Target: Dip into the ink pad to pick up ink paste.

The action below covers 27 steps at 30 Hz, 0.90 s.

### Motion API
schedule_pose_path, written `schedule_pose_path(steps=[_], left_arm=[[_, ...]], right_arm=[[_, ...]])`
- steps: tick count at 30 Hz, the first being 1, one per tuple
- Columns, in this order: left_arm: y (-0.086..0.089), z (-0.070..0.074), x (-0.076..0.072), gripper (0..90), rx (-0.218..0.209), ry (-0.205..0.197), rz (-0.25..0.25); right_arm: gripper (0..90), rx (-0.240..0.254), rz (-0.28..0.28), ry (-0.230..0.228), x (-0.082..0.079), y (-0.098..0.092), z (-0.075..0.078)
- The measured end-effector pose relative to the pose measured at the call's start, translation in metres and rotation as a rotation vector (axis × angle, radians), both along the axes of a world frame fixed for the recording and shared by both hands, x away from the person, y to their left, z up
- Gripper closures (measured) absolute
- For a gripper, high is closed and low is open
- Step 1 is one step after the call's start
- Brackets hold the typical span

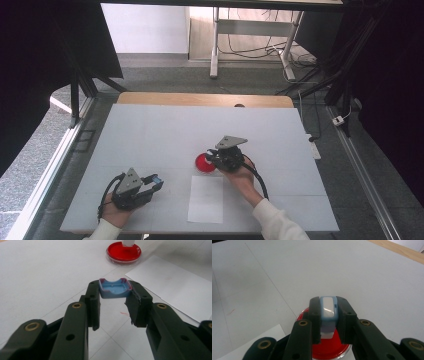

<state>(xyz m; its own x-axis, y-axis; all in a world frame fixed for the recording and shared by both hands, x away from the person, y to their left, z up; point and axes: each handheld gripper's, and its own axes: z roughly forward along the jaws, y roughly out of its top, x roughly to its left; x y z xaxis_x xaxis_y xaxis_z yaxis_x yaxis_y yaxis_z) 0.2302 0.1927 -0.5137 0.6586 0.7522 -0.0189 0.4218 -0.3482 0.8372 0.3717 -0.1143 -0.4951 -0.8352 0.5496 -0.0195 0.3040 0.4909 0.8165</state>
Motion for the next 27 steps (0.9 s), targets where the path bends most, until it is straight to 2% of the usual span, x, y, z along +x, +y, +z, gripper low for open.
schedule_pose_path(steps=[27], left_arm=[[0.001, 0.000, 0.000, 64.6, 0.001, -0.006, 0.006]], right_arm=[[74.7, 0.081, 0.011, -0.022, -0.011, -0.012, 0.021]])
